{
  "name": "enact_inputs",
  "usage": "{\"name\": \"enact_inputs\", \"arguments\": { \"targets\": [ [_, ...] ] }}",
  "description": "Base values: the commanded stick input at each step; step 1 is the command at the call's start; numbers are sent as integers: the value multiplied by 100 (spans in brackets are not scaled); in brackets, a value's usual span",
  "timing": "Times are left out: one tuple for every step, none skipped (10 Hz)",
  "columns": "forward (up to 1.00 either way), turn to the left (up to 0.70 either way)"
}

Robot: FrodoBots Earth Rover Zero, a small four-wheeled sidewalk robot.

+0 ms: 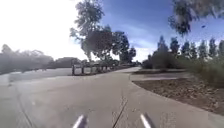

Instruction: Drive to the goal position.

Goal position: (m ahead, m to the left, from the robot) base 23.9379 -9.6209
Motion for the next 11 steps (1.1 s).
{"name": "enact_inputs", "arguments": {
  "targets": [
    [70,16],
    [70,0],
    [70,0],
    [70,0],
    [70,0],
    [70,0],
    [70,0],
    [70,0],
    [70,0],
    [70,0],
    [70,0]
  ]
}}
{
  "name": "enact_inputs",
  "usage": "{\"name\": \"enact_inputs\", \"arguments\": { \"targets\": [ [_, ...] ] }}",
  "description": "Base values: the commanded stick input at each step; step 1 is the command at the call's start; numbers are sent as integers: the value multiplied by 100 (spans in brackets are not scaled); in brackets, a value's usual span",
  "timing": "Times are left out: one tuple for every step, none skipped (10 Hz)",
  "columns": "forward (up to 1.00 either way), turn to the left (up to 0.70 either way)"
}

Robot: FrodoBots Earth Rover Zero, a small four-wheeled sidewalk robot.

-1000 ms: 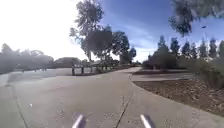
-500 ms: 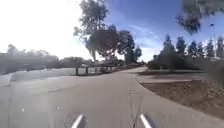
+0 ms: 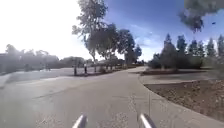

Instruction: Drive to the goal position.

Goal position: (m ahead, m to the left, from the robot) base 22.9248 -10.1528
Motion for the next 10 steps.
{"name": "enact_inputs", "arguments": {
  "targets": [
    [70,0],
    [70,0],
    [70,0],
    [70,0],
    [70,0],
    [70,0],
    [70,0],
    [70,0],
    [70,0],
    [70,0]
  ]
}}
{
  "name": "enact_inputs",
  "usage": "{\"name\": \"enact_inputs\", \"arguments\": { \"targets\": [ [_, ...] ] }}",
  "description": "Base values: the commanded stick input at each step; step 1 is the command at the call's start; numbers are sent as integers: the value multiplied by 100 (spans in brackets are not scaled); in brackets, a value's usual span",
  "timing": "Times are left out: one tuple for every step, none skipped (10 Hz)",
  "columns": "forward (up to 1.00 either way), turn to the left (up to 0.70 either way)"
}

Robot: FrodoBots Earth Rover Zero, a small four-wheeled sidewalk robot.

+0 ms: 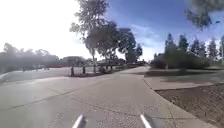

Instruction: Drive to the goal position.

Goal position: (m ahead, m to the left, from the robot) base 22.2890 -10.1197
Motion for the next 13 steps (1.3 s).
{"name": "enact_inputs", "arguments": {
  "targets": [
    [70,0],
    [70,0],
    [70,0],
    [70,0],
    [0,0],
    [0,0],
    [0,0],
    [0,0],
    [0,0],
    [0,0],
    [0,0],
    [0,0],
    [0,0]
  ]
}}
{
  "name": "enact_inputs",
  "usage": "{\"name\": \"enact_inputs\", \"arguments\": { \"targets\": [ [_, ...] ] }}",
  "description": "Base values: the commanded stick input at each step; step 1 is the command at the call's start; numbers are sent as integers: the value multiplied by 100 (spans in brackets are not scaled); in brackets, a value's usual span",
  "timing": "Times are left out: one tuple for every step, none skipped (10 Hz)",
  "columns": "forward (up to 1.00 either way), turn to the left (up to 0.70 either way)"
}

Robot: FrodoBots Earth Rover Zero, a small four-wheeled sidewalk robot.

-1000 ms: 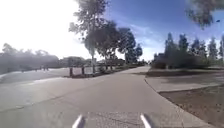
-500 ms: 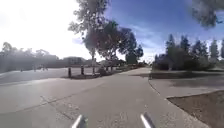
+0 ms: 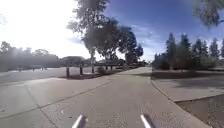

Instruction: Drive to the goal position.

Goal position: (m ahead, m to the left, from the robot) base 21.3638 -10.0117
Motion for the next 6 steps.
{"name": "enact_inputs", "arguments": {
  "targets": [
    [0,-10],
    [0,-38],
    [0,-66],
    [70,-35],
    [70,-35],
    [70,-35]
  ]
}}
